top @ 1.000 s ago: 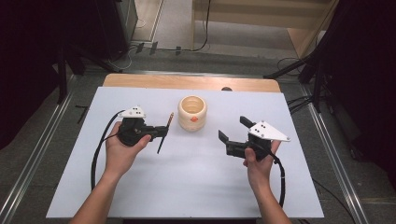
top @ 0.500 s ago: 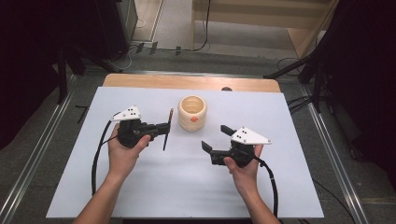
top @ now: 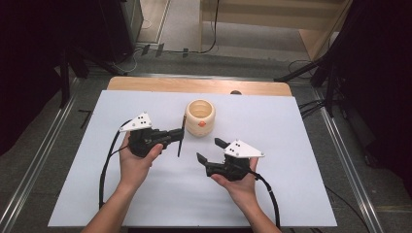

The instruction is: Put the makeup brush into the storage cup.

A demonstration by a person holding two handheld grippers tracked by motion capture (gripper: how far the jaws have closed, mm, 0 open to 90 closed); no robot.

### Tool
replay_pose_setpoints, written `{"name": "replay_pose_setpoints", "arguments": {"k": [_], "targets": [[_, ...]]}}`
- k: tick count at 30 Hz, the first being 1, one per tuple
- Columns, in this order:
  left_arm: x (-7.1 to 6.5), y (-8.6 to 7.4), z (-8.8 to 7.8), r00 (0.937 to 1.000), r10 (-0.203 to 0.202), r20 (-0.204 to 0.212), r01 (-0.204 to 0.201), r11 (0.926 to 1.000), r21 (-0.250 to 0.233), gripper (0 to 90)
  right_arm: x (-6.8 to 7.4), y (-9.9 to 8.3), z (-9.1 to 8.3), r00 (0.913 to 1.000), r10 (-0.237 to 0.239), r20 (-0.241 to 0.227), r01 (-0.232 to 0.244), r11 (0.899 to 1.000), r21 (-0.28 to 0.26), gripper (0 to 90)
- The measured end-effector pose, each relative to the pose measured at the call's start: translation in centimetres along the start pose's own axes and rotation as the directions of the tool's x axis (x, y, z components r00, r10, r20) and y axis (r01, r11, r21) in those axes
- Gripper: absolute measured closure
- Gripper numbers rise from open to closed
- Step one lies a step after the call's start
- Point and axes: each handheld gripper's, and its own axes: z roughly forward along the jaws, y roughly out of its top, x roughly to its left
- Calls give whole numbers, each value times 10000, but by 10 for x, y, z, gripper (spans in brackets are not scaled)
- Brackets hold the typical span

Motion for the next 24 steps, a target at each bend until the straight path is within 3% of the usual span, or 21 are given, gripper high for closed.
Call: {"name": "replay_pose_setpoints", "arguments": {"k": [12, 20, 24], "targets": [[-10, -3, 8, 9997, -106, 211, 120, 9977, -664, 852, 17, -2, 14, 9991, 370, 198, -369, 9993, -43, 382], [-17, -6, 13, 9991, 11, 416, 25, 9963, -863, 853, 24, -3, 20, 9983, 549, -188, -551, 9984, -95, 511], [-21, -7, 16, 9989, 59, 469, -14, 9955, -949, 853, 22, -3, 23, 9957, 860, -329, -859, 9963, 62, 631]]}}
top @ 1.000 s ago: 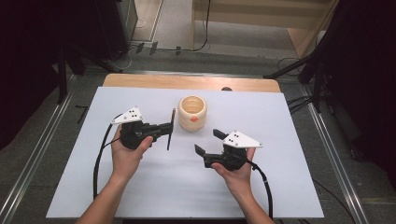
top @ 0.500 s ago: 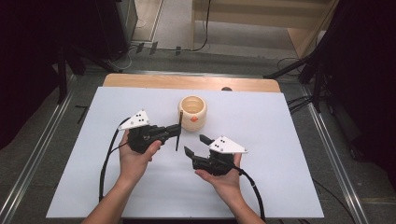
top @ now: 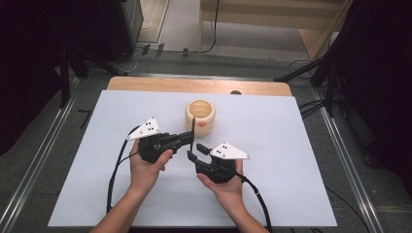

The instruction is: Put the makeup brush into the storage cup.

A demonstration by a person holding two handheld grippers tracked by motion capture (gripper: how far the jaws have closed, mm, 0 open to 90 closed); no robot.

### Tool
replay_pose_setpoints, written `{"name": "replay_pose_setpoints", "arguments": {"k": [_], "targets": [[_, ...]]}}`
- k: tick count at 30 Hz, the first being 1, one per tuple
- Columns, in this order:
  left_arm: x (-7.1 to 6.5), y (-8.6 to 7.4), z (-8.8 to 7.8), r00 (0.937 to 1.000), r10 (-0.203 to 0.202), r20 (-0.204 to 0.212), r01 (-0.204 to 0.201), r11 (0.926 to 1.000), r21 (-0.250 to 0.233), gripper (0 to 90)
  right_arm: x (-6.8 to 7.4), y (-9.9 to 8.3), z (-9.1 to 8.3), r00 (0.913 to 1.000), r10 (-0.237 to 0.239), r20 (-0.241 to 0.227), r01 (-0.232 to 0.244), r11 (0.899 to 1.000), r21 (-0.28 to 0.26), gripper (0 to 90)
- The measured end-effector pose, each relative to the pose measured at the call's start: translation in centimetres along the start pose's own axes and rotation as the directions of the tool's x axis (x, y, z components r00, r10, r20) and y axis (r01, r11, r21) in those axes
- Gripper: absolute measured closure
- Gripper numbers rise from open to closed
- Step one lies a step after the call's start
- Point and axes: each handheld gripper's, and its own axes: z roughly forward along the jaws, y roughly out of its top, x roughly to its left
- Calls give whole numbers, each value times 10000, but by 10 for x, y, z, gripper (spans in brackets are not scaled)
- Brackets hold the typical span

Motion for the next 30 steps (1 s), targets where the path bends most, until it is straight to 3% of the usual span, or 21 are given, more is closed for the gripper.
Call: {"name": "replay_pose_setpoints", "arguments": {"k": [7, 10, 15, 17, 20, 25, 30], "targets": [[-2, -2, 4, 9999, 85, 147, -86, 9999, 99, 852, -1, -1, 2, 9995, -28, -323, 35, 9997, 224, 825], [-4, -3, 4, 9995, 313, 75, -314, 9995, 88, 852, -3, -1, 3, 9993, 39, -364, -27, 9995, 307, 852], [-4, -5, 6, 9992, 334, 196, -331, 9993, -160, 825, -5, 0, 1, 9999, -69, -77, 72, 9991, 411, 860], [-5, -6, 8, 9991, 418, 108, -415, 9989, -199, 727, -4, 0, 1, 9999, -127, -112, 132, 9990, 433, 860], [-7, -5, 8, 9986, 524, 108, -521, 9984, -214, 692, -3, -1, 2, 9996, -215, -192, 223, 9988, 428, 860], [-8, -4, 7, 9993, 375, 43, -374, 9990, -245, 719, 1, -3, 4, 9983, -548, -219, 558, 9973, 480, 859], [-9, -3, 6, 9994, 348, -63, -349, 9992, -203, 826, 4, -4, 6, 9966, -775, -293, 789, 9956, 508, 859]]}}
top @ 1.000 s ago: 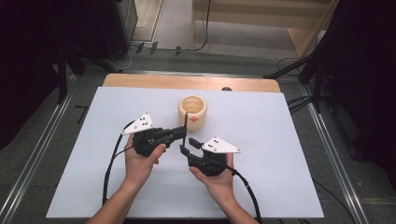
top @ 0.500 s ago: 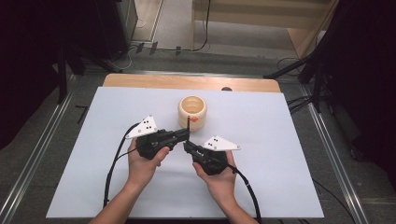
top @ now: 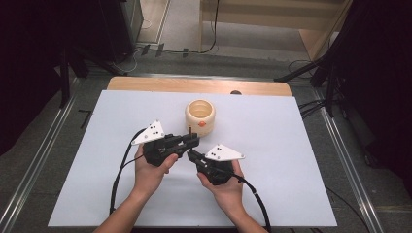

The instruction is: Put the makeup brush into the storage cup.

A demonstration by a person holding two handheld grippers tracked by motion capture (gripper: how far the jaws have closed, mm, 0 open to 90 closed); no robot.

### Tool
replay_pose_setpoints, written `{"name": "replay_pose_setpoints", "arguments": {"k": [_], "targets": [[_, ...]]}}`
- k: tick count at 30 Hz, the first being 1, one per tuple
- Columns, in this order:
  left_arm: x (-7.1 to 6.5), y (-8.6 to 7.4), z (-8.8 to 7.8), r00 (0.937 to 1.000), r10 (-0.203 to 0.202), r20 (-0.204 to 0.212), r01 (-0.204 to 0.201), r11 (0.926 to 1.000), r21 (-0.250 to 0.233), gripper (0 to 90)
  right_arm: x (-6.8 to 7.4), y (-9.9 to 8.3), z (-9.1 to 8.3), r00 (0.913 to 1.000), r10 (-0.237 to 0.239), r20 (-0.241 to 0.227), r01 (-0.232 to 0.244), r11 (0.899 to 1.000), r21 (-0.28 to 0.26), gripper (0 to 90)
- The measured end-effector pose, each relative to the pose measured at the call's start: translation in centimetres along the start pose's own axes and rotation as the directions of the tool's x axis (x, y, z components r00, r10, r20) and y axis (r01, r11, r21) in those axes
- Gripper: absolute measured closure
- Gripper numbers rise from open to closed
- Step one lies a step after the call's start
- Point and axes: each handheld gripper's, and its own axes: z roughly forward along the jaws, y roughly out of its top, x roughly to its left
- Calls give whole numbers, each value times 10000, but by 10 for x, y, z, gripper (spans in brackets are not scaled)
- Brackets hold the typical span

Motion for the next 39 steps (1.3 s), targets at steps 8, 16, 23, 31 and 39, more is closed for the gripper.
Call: {"name": "replay_pose_setpoints", "arguments": {"k": [8, 16, 23, 31, 39], "targets": [[-1, 2, -1, 9998, 119, -153, -121, 9999, -92, 843, -3, 0, -5, 9998, -50, 208, 56, 9996, -275, 537], [4, 5, 0, 9991, 126, -400, -132, 9998, -148, 844, -20, -9, -28, 9975, -243, 669, 276, 9984, -486, 123], [8, 9, 1, 9980, 190, -605, -205, 9995, -240, 845, -39, -16, -51, 9968, -328, 725, 391, 9953, -881, 0], [11, 17, 4, 9967, 319, -749, -333, 9993, -176, 845, -60, -25, -78, 9930, -118, 1179, 273, 9911, -1304, 0], [18, 23, 6, 9943, 401, -985, -427, 9988, -250, 845, -81, -38, -104, 9841, 71, 1773, 166, 9911, -1318, 0]]}}
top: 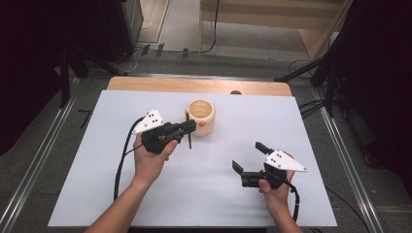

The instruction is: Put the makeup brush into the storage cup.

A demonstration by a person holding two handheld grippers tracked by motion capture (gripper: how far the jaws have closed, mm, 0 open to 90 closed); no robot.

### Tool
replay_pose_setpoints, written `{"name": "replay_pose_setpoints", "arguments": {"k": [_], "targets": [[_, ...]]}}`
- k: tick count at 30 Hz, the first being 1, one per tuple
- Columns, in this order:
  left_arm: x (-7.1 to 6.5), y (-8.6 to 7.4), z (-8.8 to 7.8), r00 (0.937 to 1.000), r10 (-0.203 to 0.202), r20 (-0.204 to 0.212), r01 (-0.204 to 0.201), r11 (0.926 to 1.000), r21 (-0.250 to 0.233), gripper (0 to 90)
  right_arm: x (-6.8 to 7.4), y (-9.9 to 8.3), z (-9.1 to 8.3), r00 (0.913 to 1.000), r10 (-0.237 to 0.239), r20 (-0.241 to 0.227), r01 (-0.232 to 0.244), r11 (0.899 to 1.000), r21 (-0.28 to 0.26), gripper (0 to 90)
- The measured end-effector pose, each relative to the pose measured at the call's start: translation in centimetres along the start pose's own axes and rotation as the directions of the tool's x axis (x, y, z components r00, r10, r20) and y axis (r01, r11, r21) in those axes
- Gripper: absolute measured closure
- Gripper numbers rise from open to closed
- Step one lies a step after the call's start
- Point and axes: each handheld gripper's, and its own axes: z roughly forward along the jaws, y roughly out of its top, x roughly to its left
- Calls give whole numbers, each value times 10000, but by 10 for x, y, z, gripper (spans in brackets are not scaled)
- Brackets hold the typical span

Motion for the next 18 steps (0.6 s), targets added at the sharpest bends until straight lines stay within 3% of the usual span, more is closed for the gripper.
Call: {"name": "replay_pose_setpoints", "arguments": {"k": [9, 18], "targets": [[8, 7, 5, 9998, 28, -202, -29, 10000, -87, 845, -22, -18, -20, 9995, 78, 294, -82, 9999, 135, 0], [13, 16, 11, 9995, 73, -293, -79, 9997, -210, 845, -33, -29, -32, 9987, 47, 509, -58, 9998, 216, 0]]}}
